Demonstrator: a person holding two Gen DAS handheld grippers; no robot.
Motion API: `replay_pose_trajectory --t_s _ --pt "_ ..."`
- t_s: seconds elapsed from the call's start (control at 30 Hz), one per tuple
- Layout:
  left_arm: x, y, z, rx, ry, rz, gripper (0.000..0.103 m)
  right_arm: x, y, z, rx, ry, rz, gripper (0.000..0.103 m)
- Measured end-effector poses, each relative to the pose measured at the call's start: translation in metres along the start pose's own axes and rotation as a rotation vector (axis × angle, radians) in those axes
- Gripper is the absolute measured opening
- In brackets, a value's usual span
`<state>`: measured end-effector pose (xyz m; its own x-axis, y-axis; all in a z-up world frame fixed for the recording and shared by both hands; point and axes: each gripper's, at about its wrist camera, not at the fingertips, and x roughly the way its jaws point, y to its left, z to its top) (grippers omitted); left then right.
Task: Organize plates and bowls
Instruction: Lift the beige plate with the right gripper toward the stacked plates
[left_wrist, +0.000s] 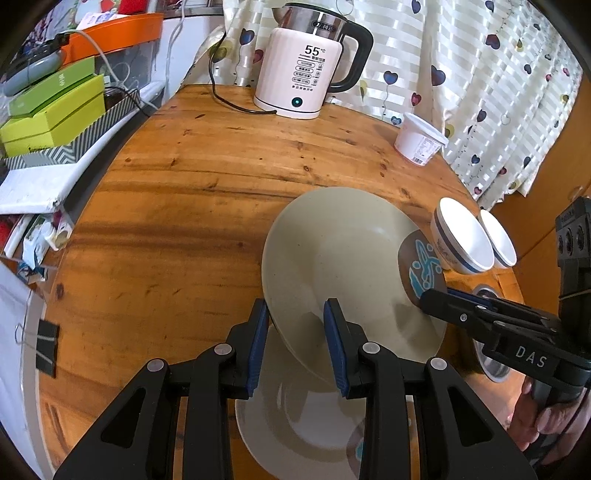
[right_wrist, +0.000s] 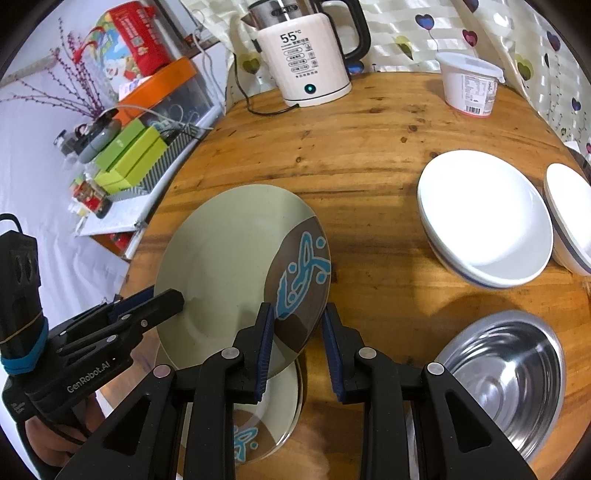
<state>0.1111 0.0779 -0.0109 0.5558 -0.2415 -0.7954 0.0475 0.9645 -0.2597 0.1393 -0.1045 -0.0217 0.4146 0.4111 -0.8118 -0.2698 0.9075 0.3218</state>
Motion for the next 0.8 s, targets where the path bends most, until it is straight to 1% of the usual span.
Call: replay_pose_trajectory --t_s 0.37,0.8 --pt "-0.012 -0.001 -0.023 -0.021 0.003 0.012 0.032 -0.005 0.006 -0.015 -0.021 0.015 0.011 0.026" --pt "-0.021 -0.003 -0.042 -0.039 0.000 0.025 0.032 -0.007 0.007 -0.028 -0.036 0.029 0.020 0.026"
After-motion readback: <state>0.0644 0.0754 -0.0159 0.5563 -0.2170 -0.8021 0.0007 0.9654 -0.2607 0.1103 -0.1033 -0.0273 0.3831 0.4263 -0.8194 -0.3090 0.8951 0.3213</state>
